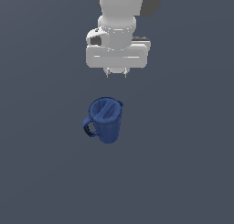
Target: Pick up the object and move it to a goal position.
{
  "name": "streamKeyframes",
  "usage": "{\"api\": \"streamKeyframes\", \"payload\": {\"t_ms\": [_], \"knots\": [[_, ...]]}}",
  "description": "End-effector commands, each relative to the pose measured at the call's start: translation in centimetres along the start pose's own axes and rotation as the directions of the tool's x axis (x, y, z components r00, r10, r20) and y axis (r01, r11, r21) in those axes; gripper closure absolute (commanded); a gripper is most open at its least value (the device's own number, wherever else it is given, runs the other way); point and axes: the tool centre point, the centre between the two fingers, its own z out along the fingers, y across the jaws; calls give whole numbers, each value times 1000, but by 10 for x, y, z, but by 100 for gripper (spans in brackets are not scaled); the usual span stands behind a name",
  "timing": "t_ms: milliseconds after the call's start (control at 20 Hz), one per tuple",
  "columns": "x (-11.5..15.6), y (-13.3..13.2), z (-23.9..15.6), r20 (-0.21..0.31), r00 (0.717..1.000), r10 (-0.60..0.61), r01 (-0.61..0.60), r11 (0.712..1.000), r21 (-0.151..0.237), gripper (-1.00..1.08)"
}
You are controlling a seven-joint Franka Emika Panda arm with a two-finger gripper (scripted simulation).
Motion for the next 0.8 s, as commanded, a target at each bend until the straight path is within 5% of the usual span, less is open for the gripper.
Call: {"api": "streamKeyframes", "payload": {"t_ms": [0,750], "knots": [[0,0,0,0,1000,-1,1,1000,0,-20],[31,17,7,66,981,181,-184,982,46,-20]]}}
